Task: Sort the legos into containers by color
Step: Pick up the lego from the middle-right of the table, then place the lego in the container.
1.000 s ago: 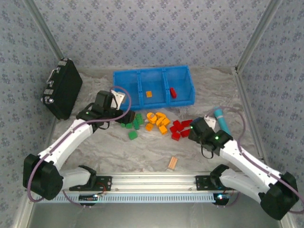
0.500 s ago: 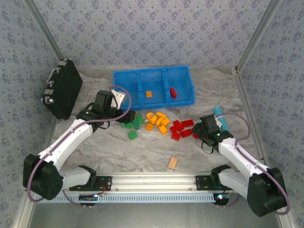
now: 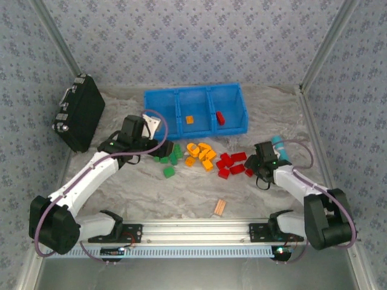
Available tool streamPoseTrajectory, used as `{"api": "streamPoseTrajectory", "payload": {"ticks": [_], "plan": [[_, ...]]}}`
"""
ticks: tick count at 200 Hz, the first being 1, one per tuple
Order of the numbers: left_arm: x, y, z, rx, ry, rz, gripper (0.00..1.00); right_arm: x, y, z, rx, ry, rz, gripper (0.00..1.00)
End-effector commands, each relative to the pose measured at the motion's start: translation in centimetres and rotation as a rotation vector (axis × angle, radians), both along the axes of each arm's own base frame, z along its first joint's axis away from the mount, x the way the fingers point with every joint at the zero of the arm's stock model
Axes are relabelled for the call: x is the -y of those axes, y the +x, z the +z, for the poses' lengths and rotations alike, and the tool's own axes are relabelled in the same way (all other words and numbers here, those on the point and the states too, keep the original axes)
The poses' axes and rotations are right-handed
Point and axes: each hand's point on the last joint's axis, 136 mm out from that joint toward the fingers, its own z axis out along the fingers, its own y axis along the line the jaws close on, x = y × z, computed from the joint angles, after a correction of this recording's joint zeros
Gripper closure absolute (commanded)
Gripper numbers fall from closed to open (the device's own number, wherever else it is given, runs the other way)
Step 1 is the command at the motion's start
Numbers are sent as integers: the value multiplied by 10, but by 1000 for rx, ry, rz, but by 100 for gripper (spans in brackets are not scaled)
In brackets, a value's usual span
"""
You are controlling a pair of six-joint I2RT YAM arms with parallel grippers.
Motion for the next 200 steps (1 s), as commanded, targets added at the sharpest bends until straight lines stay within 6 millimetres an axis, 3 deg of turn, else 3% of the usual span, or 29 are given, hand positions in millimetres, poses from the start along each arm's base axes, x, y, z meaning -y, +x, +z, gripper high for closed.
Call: {"api": "streamPoseTrajectory", "payload": {"ticks": [1,67,97,115,143,164,184,200], "plan": [[7,3,11,14,-15,-21,0,-3,14,1,13,0,24,35],[9,7,4,-9,3,-22,0,-4,17,-12,-49,-15,50,70],[7,9,2,-10,19,-19,0,-4,28,7,-27,-59,104,74],[6,11,4,-3,29,-17,0,-9,50,34,25,-76,149,75],[4,11,2,-2,41,-13,0,-25,98,92,163,-104,260,75],[4,8,-2,-18,48,-24,0,-38,133,125,241,-117,324,75],[3,5,-3,-17,53,-27,0,-52,170,145,292,-137,378,75],[1,3,-3,-10,58,-27,0,-63,197,146,315,-138,416,75]]}}
